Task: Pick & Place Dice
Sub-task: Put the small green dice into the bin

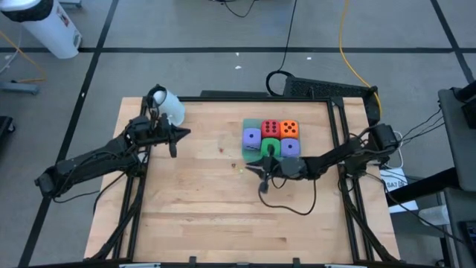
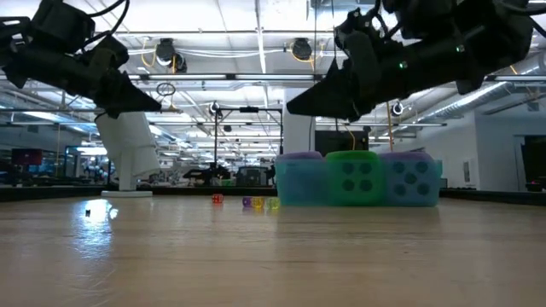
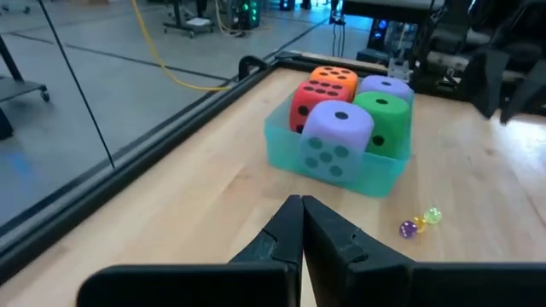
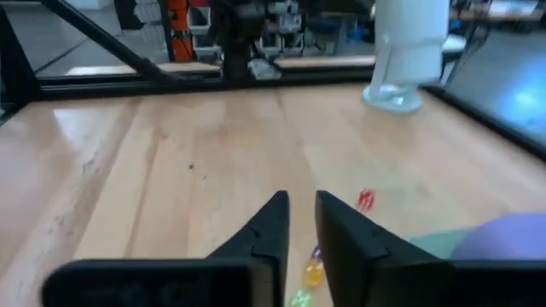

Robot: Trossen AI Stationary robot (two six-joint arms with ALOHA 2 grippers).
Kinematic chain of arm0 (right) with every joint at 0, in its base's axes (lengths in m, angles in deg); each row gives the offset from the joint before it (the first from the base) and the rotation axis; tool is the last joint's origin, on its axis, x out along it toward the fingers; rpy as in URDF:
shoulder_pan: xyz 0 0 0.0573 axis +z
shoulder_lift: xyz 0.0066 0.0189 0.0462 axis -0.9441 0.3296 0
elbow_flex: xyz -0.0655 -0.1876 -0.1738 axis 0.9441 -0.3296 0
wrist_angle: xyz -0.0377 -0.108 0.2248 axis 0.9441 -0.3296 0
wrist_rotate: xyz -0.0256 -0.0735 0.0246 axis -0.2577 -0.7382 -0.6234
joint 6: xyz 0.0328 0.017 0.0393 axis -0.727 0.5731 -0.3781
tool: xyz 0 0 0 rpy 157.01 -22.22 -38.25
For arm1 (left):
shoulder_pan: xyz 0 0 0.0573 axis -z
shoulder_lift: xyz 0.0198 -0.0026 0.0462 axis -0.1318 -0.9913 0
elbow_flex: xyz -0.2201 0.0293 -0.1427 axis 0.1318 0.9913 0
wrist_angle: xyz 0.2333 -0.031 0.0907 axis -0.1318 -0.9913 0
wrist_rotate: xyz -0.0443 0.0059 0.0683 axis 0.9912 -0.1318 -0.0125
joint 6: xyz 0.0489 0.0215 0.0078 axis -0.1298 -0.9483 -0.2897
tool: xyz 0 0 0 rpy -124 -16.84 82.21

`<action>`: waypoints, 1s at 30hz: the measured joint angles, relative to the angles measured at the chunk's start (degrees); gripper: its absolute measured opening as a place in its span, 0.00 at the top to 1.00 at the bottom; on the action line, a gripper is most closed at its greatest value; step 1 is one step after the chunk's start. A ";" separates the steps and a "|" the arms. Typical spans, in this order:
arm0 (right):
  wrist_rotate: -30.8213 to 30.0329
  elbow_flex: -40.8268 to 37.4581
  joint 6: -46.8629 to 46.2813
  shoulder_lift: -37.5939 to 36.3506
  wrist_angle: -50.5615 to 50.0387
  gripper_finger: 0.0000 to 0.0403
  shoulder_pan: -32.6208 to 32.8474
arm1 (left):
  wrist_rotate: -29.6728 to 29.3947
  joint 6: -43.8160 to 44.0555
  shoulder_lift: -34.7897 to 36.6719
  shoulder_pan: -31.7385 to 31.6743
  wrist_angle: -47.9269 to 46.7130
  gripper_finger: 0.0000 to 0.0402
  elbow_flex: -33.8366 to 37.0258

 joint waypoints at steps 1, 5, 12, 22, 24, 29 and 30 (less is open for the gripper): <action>0.26 0.00 -1.33 0.62 0.05 0.86 0.15 | 0.00 -0.01 -0.01 0.00 0.33 0.97 0.00; 2.29 0.00 -2.08 2.73 -0.65 0.79 2.18 | 0.00 0.03 0.01 0.00 0.92 0.96 0.00; 2.22 0.00 -0.64 3.55 -7.99 0.83 6.12 | 0.00 -0.34 -0.01 0.00 2.74 0.96 0.00; -2.95 -0.02 -12.85 3.57 -24.34 0.99 3.35 | 0.00 1.18 -0.01 0.04 5.53 0.96 0.00; -3.34 -0.02 -15.63 3.55 -27.19 0.99 1.73 | 0.00 1.39 -0.01 0.04 5.55 0.96 0.00; -3.92 -0.07 -17.95 3.57 -28.79 0.99 -3.22 | 0.00 1.56 0.01 0.04 7.56 0.96 0.00; -3.89 -0.07 -18.02 3.57 -28.20 1.00 -4.20 | 0.02 1.57 -0.01 0.07 7.75 0.96 0.00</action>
